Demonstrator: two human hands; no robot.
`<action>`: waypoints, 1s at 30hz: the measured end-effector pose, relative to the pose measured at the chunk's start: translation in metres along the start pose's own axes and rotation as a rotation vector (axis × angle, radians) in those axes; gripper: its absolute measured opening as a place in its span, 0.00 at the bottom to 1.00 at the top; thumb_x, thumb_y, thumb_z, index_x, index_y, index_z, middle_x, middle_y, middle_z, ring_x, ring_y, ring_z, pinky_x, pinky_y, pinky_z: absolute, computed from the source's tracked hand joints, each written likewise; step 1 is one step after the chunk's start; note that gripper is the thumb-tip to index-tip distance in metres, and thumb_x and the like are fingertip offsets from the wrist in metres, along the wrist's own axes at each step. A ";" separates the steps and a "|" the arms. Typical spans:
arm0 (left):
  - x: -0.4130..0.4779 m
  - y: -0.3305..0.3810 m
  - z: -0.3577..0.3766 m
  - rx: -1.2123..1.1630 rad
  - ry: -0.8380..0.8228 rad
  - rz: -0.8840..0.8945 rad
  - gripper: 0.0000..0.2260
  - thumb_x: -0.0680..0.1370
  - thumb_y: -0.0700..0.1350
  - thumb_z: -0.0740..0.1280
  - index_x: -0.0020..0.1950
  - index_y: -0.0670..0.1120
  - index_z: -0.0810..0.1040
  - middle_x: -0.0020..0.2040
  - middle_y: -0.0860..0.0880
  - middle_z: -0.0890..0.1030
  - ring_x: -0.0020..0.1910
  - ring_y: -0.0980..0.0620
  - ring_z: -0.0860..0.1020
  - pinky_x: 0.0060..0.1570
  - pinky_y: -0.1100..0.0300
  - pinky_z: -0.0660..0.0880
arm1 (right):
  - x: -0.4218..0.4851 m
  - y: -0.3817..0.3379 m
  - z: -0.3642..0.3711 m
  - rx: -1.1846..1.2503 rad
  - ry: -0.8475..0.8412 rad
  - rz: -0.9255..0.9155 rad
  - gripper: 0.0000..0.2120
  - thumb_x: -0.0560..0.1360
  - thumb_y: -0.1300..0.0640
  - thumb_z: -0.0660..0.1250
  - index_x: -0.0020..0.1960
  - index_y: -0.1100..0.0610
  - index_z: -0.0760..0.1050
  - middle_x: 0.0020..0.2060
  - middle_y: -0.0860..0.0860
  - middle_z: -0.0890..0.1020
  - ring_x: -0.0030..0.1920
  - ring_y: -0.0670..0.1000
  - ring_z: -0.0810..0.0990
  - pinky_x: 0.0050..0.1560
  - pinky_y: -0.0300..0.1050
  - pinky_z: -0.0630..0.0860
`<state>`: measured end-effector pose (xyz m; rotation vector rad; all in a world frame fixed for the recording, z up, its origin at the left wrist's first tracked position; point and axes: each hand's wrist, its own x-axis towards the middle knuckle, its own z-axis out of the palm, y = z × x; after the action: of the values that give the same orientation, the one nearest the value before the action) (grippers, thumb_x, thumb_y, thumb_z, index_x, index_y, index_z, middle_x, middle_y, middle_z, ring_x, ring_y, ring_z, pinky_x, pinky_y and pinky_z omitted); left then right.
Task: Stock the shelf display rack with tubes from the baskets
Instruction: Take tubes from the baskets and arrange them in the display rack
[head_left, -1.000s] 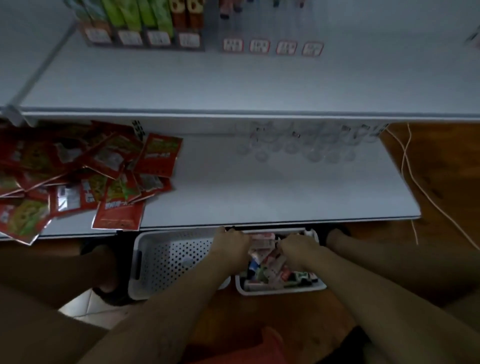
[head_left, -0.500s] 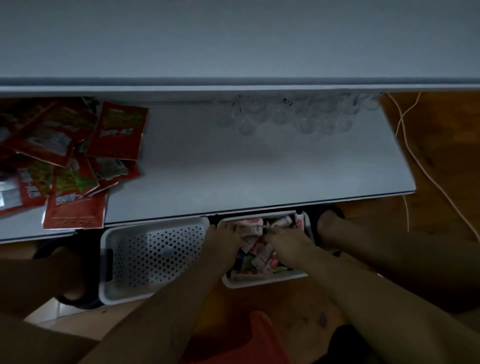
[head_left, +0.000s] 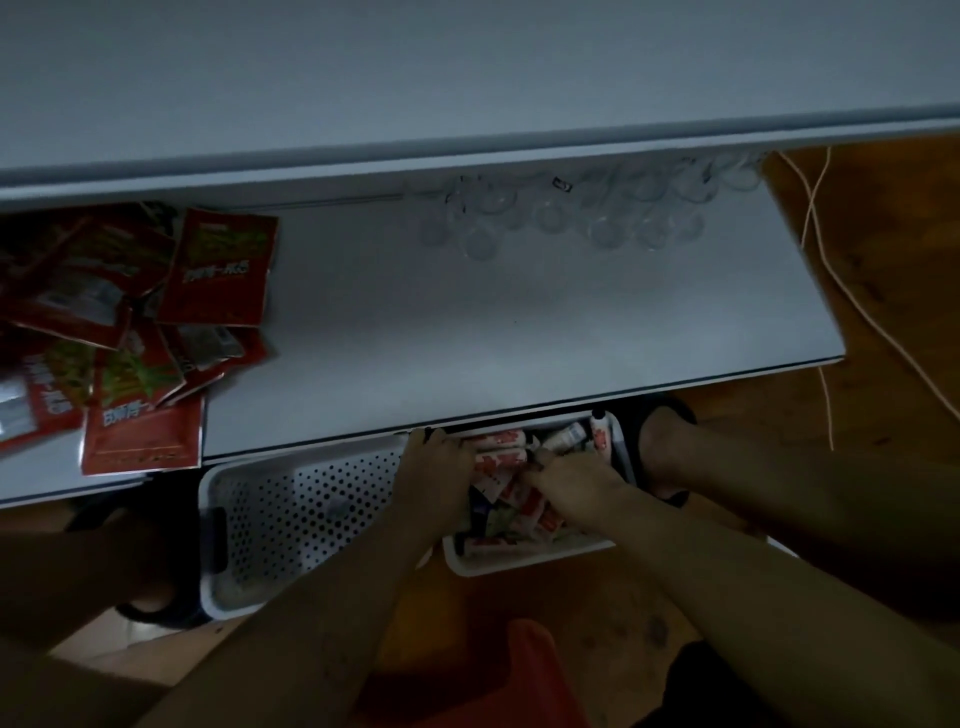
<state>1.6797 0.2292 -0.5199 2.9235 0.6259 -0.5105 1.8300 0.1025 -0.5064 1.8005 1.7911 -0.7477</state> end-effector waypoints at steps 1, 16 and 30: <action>-0.001 -0.001 -0.004 -0.018 0.019 -0.003 0.16 0.65 0.60 0.74 0.46 0.52 0.82 0.41 0.51 0.83 0.43 0.49 0.78 0.48 0.55 0.69 | 0.000 -0.001 -0.002 0.003 -0.020 -0.008 0.21 0.77 0.63 0.60 0.70 0.58 0.68 0.65 0.59 0.72 0.53 0.59 0.78 0.42 0.45 0.71; -0.034 -0.015 -0.096 -0.426 0.198 -0.160 0.10 0.78 0.52 0.62 0.47 0.47 0.79 0.46 0.49 0.82 0.46 0.47 0.79 0.43 0.59 0.69 | -0.048 -0.023 -0.092 0.569 0.265 0.138 0.12 0.75 0.53 0.63 0.34 0.50 0.65 0.30 0.47 0.69 0.30 0.46 0.67 0.32 0.43 0.64; -0.098 -0.057 -0.331 -0.427 0.507 -0.092 0.16 0.77 0.49 0.67 0.32 0.48 0.67 0.31 0.48 0.71 0.32 0.49 0.70 0.27 0.58 0.60 | -0.137 -0.017 -0.258 1.014 0.598 -0.133 0.08 0.78 0.58 0.66 0.53 0.61 0.70 0.41 0.59 0.82 0.37 0.55 0.82 0.35 0.46 0.79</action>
<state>1.6716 0.3011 -0.1776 2.6088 0.8038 0.3406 1.8249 0.1782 -0.2237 2.7884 2.0857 -1.4744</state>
